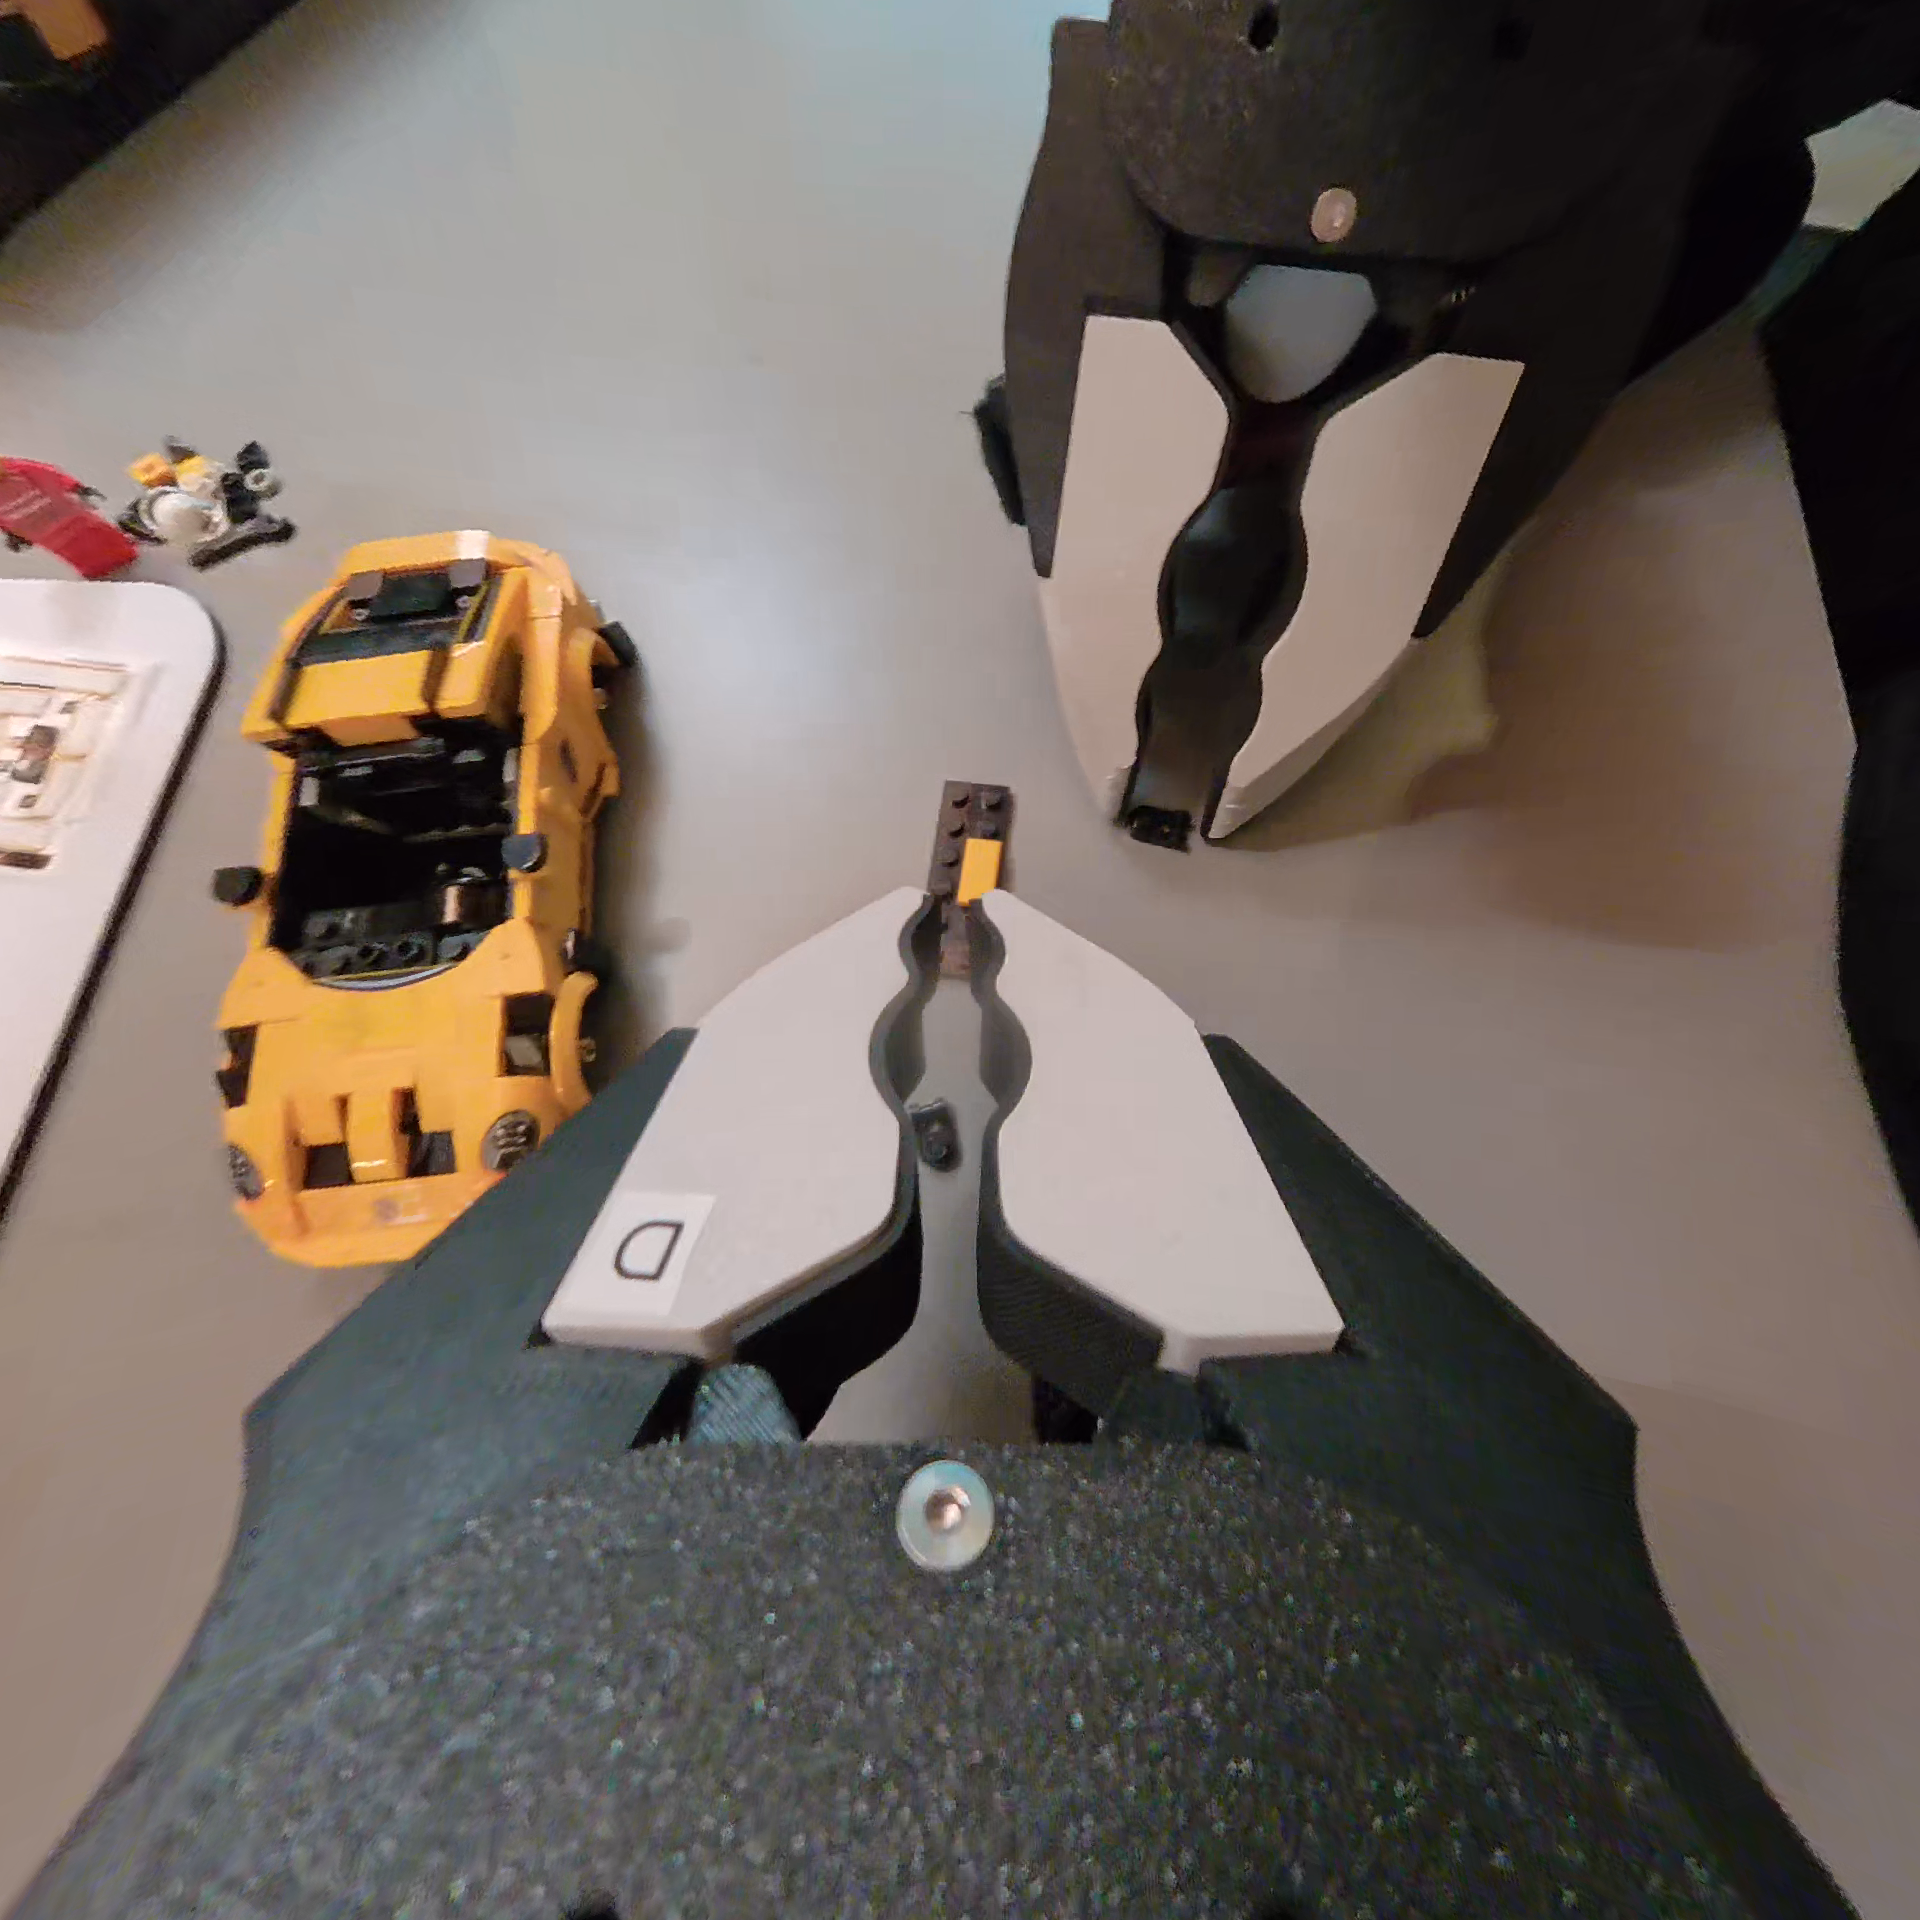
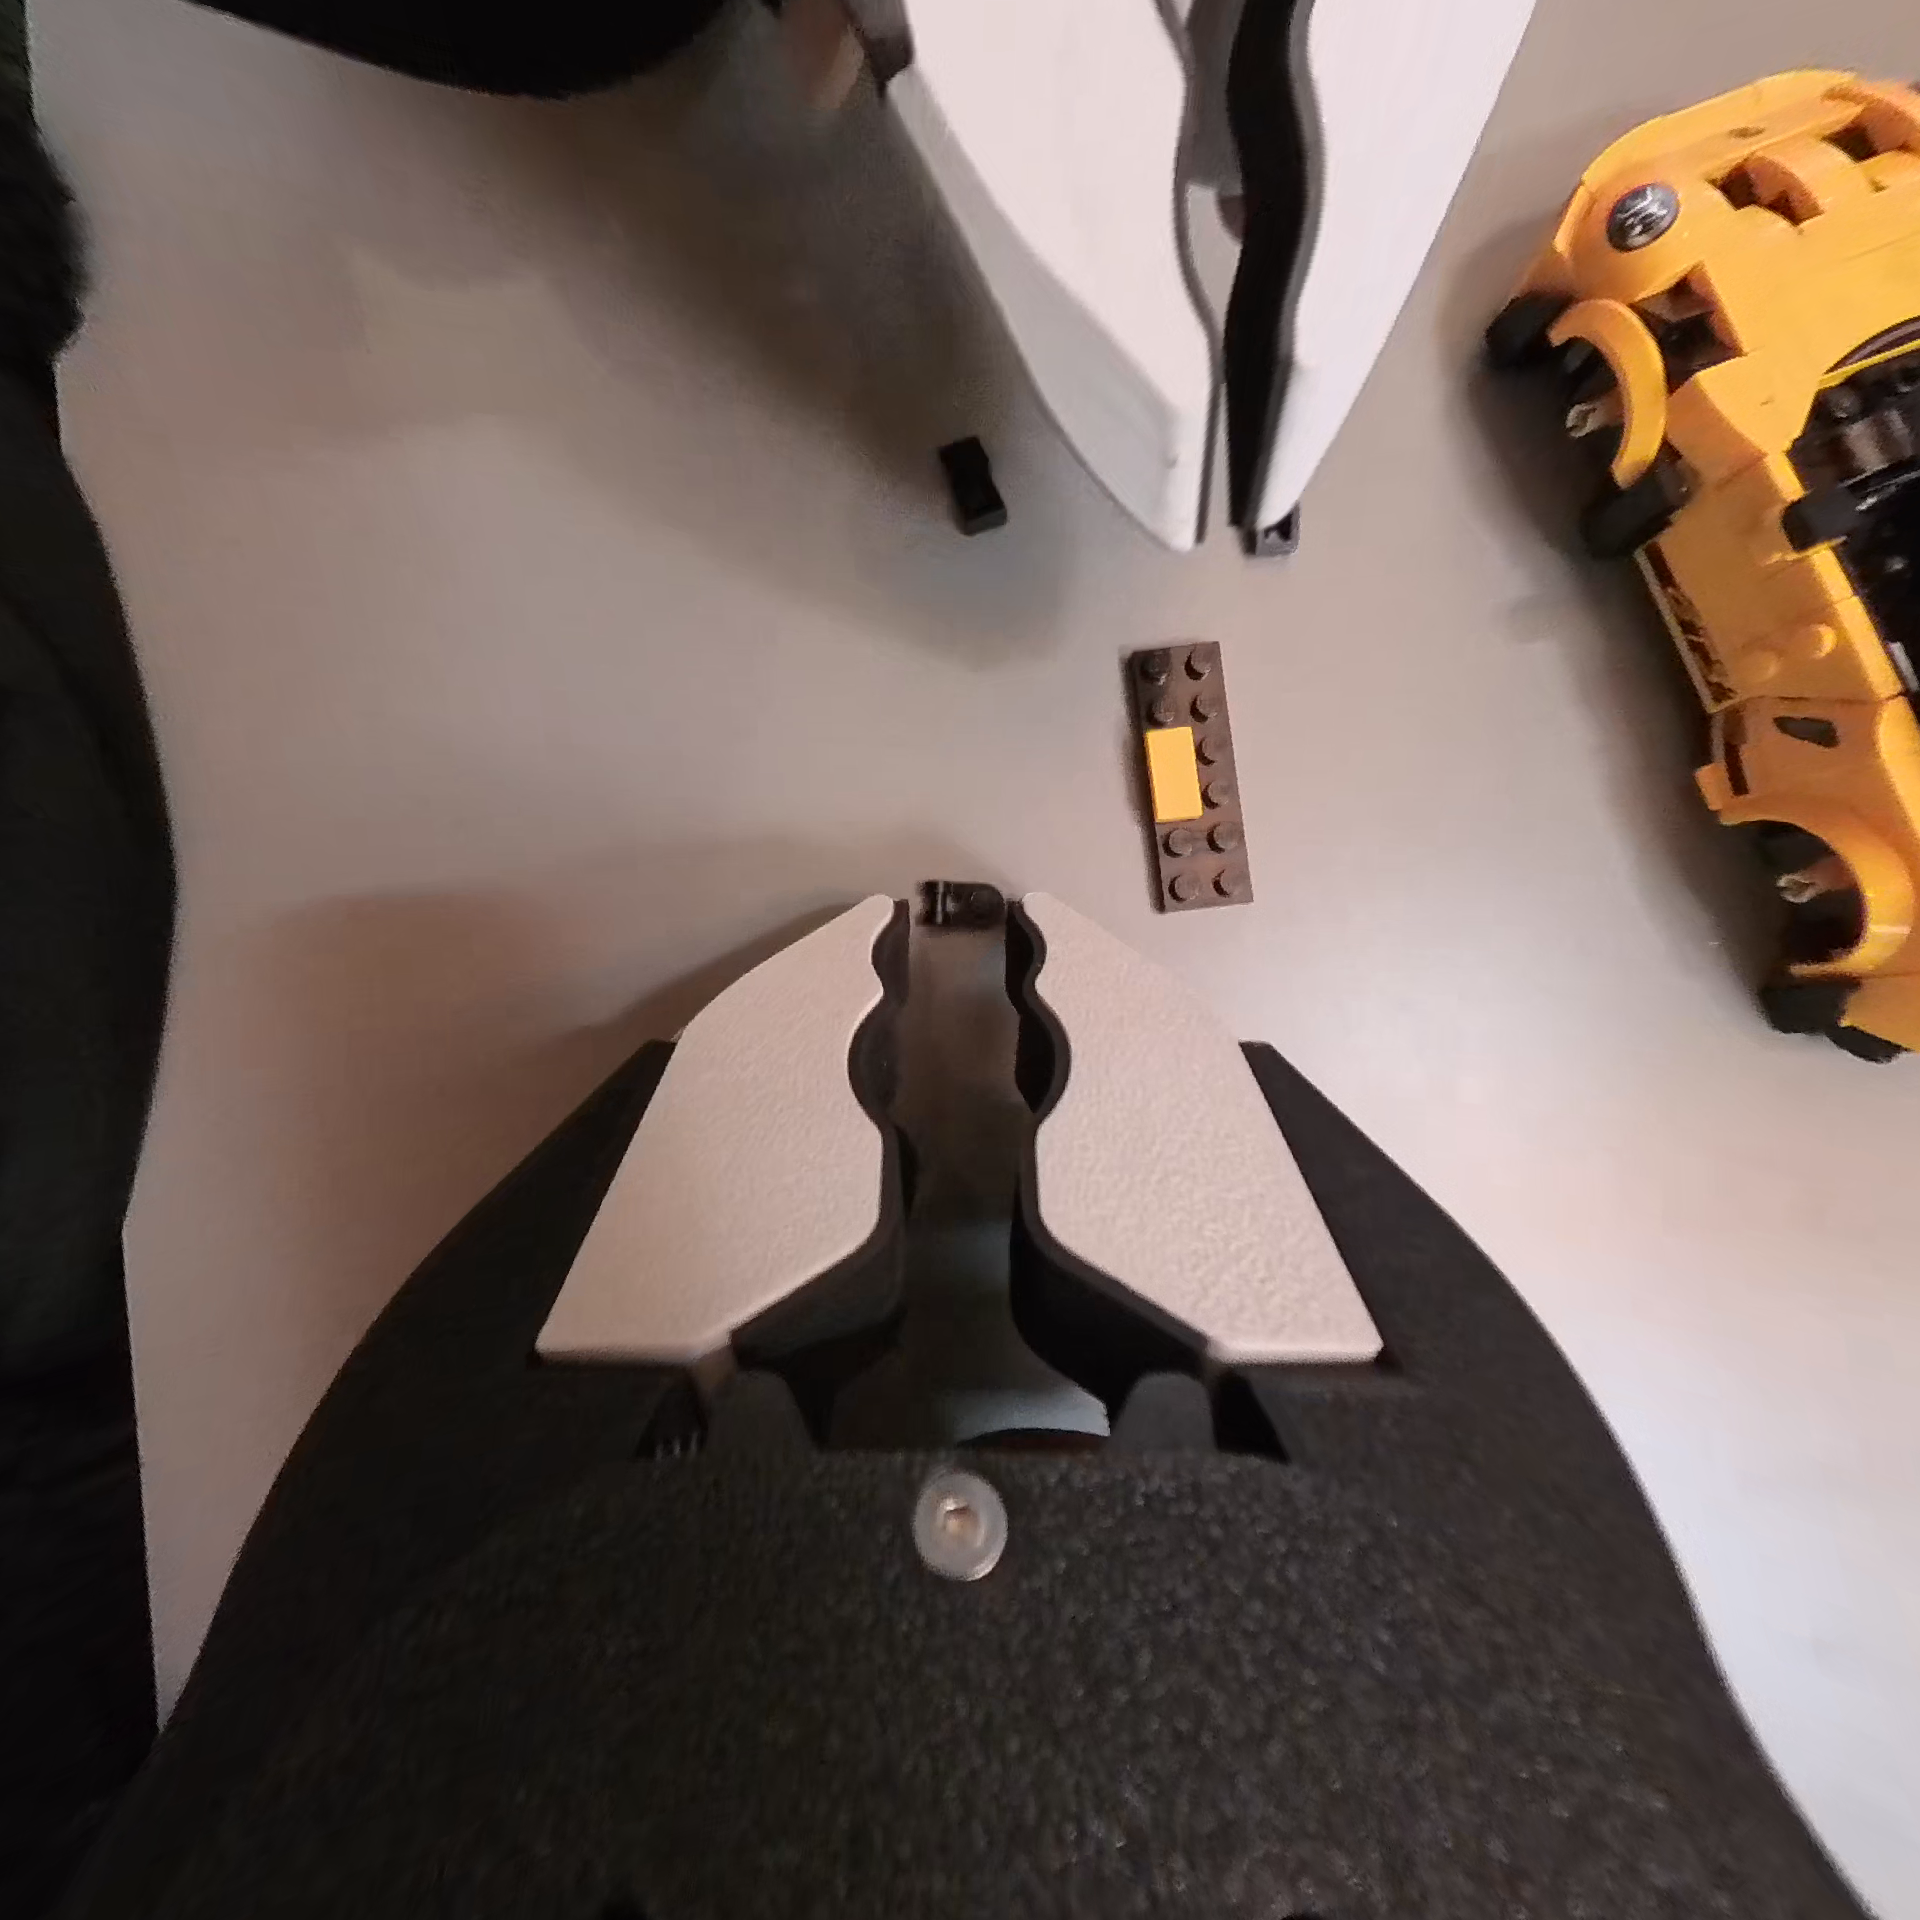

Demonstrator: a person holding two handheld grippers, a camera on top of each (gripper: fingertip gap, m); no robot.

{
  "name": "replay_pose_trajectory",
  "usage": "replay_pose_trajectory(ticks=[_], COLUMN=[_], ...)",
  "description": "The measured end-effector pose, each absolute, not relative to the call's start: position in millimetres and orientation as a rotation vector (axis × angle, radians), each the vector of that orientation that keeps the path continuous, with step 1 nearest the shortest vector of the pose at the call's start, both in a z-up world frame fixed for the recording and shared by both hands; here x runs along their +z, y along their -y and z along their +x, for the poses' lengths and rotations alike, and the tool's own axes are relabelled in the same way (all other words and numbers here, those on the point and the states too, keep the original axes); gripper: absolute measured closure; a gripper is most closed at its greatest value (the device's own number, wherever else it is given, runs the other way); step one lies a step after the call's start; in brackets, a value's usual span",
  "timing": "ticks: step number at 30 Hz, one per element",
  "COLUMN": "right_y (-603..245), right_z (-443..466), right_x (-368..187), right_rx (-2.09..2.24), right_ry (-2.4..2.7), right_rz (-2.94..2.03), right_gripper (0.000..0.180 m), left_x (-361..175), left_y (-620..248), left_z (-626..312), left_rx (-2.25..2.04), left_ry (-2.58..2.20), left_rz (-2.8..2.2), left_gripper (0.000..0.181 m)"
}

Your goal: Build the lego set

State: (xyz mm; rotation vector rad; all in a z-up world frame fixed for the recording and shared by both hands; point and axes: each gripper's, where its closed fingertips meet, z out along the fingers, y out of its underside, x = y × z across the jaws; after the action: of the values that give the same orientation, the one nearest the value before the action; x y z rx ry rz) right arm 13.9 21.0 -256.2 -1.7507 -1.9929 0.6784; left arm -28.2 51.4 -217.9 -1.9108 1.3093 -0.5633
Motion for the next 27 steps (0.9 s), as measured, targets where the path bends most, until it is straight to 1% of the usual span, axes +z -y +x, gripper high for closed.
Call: replay_pose_trajectory(ticks=[5,10,11,12,16,27], right_y=[-21.2,-30.5,-37.1,-43.9,-56.4,-55.1], right_z=[13.1,8.5,6.0,4.1,1.7,0.1], right_x=[-256.3,-250.4,-246.4,-243.6,-246.3,-249.5], right_rx=[0.684,0.700,0.701,0.692,0.606,0.656], right_ry=[2.013,1.999,1.973,1.959,2.033,2.006], right_rz=[-1.753,-1.717,-1.713,-1.709,-1.664,-1.705], right_gripper=[0.166,0.167,0.177,0.178,0.176,0.178], left_x=[-226.4,-239.4,-240.5,-241.4,-246.0,-251.1], left_y=[-52.2,-48.8,-49.5,-50.7,-55.0,-60.0], left_z=[-34.4,-32.4,-32.0,-32.0,-31.8,-29.3], left_rx=[-0.537,-0.521,-0.513,-0.505,-0.472,-0.434], left_ry=[-1.332,-1.378,-1.377,-1.373,-1.363,-1.364], left_rz=[-1.943,-1.973,-1.975,-1.977,-1.985,-1.980], left_gripper=[0.176,0.169,0.169,0.168,0.165,0.162])
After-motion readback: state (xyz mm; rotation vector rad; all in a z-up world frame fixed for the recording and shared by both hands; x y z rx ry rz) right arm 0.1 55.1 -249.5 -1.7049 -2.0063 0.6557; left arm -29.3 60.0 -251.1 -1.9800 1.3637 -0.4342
